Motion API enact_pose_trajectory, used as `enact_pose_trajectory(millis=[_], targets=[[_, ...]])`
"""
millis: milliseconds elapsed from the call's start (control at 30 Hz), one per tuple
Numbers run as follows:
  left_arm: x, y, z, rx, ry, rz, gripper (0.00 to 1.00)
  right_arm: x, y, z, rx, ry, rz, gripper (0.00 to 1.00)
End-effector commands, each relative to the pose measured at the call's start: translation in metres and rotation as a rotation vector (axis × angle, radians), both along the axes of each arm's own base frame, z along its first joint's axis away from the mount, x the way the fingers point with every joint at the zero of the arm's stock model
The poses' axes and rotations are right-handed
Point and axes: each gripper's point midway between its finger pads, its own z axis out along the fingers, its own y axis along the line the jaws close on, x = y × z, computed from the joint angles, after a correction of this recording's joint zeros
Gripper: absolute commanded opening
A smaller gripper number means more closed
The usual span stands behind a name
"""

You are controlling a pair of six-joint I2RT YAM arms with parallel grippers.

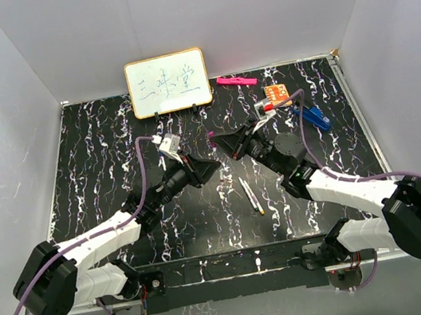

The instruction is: Insert the pens into the pen caps

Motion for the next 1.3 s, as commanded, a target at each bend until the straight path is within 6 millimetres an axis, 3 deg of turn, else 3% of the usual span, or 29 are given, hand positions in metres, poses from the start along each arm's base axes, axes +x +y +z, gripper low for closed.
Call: enact_pose_trajectory(millis=[0, 333, 767, 900, 1100, 1200, 1267], targets=[[0.022, 0.018, 0.088, -0.169, -0.222, 0.141, 0.0, -0.011, 0.019, -0.038, -0.144, 0.095, 0.056, 0.0], [0.038, 0.033, 0.123, -0.17, -0.316, 0.232, 0.0, -0.022, 0.027, -0.078, -0.261, 0.178, 0.051, 0.0], [0.051, 0.051, 0.152, -0.214, -0.385, 0.331, 0.0, -0.034, 0.039, -0.111, -0.364, 0.238, 0.075, 0.0], [0.052, 0.051, 0.157, -0.206, -0.397, 0.33, 0.0, -0.034, 0.039, -0.11, -0.362, 0.244, 0.07, 0.0], [0.053, 0.04, 0.129, -0.136, -0.324, 0.279, 0.0, -0.015, 0.035, -0.089, -0.35, 0.208, -0.027, 0.0], [0.051, 0.03, 0.097, -0.068, -0.241, 0.222, 0.0, 0.003, 0.031, -0.065, -0.353, 0.169, -0.11, 0.15], [0.049, 0.026, 0.066, -0.01, -0.161, 0.193, 0.0, 0.015, 0.026, -0.042, -0.343, 0.136, -0.176, 0.19]])
